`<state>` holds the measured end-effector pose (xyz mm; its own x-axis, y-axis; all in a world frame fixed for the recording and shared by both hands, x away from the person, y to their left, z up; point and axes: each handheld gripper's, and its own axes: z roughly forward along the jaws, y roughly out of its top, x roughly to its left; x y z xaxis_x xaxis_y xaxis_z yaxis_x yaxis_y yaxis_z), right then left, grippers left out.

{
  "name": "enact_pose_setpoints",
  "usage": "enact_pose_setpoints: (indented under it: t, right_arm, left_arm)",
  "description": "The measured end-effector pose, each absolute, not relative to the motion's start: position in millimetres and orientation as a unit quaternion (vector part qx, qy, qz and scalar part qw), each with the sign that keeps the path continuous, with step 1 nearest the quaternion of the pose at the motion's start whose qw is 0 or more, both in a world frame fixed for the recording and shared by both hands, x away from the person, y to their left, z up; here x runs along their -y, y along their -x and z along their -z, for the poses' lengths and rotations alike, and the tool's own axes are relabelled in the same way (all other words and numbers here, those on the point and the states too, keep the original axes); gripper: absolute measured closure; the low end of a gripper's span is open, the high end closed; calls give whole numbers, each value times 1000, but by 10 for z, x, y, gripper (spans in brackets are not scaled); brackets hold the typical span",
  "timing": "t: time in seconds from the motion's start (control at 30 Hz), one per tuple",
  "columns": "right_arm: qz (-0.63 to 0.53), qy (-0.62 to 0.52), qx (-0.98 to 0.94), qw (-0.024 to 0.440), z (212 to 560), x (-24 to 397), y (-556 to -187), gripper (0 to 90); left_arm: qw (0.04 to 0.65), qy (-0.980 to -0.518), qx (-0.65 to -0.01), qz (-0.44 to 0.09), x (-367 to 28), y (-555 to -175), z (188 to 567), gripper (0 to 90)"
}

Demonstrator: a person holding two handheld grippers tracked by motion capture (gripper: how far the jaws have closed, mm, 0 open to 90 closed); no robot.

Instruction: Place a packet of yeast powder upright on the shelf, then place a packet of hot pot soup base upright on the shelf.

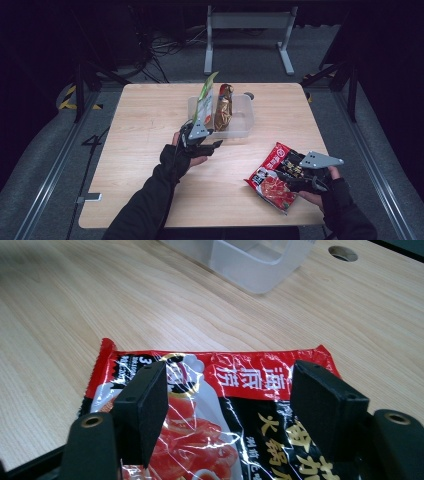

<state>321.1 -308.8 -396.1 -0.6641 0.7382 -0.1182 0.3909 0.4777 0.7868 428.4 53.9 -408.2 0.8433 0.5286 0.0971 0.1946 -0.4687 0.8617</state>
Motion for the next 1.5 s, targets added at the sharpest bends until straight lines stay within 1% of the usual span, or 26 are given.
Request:
enact_pose_setpoints:
  t: [0.03, 0.17, 0.27, 0.3, 0.37, 0.47, 0.53, 0.63, 0.7, 0.73, 0.8, 0.87, 0.93, 1.0, 1.07, 1.17, 1.23, 1.33, 1.5]
  right_arm:
    - [-380, -341, -829, 230, 3958, 3099, -3210, 325]
    - [-380, -354, -823, 230, 3953, 3185, -3233, 329]
    - [-378, -360, -821, 231, 3957, 3217, -3243, 332]
    - [-379, -362, -820, 230, 3958, 3233, -3247, 333]
    - [-376, -368, -820, 228, 3966, 3276, -3256, 334]
    - [-374, -376, -817, 226, 3971, 3347, -3267, 335]
    - [-379, -379, -816, 216, 3970, 3396, -3260, 327]
    - [-383, -390, -812, 205, 3993, 3500, -3254, 290]
    - [-377, -395, -811, 208, 4012, 3525, -3260, 284]
    - [-374, -407, -808, 204, 4052, 3577, -3281, 264]
    - [-365, -411, -811, 200, 4087, 3598, -3290, 254]
    - [-364, -413, -812, 195, 4103, 3607, -3292, 247]
    - [-366, -420, -809, 185, 4121, 3626, -3298, 235]
    - [-367, -425, -808, 178, 4148, 3636, -3293, 224]
    - [-360, -430, -809, 174, 4190, 3653, -3301, 181]
    - [-364, -445, -802, 163, 4221, 3699, -3317, 177]
    - [-358, -457, -797, 166, 4244, 3725, -3329, 148]
    - [-360, -466, -791, 165, 4264, 3773, -3344, 133]
    - [-362, -488, -775, 170, 4281, 3864, -3387, 111]
  left_arm:
    - [464, -842, -208, -178, -578, -4231, 4071, 427]
    - [455, -852, -185, -182, -730, -4043, 4063, 363]
    - [448, -857, -179, -181, -805, -3956, 4072, 308]
    - [441, -861, -175, -181, -879, -3892, 4086, 308]
    - [436, -865, -176, -175, -969, -3826, 4116, 258]
    - [432, -867, -184, -167, -1081, -3739, 4168, 212]
    - [430, -868, -186, -163, -1152, -3685, 4204, 196]
    - [425, -872, -194, -150, -1234, -3637, 4267, 174]
    - [424, -872, -195, -146, -1261, -3623, 4297, 170]
    - [422, -873, -197, -143, -1278, -3610, 4318, 163]
    - [426, -874, -202, -121, -1306, -3596, 4363, 151]
    - [425, -874, -202, -118, -1302, -3595, 4373, 148]
    - [428, -874, -205, -104, -1278, -3606, 4381, 146]
    - [430, -875, -201, -98, -1226, -3617, 4384, 145]
    - [429, -878, -194, -88, -1155, -3626, 4400, 145]
    - [419, -884, -187, -84, -1047, -3613, 4425, 146]
    - [417, -888, -175, -82, -964, -3585, 4421, 149]
    - [418, -890, -165, -75, -887, -3568, 4412, 151]
    - [405, -901, -138, -67, -686, -3545, 4438, 182]
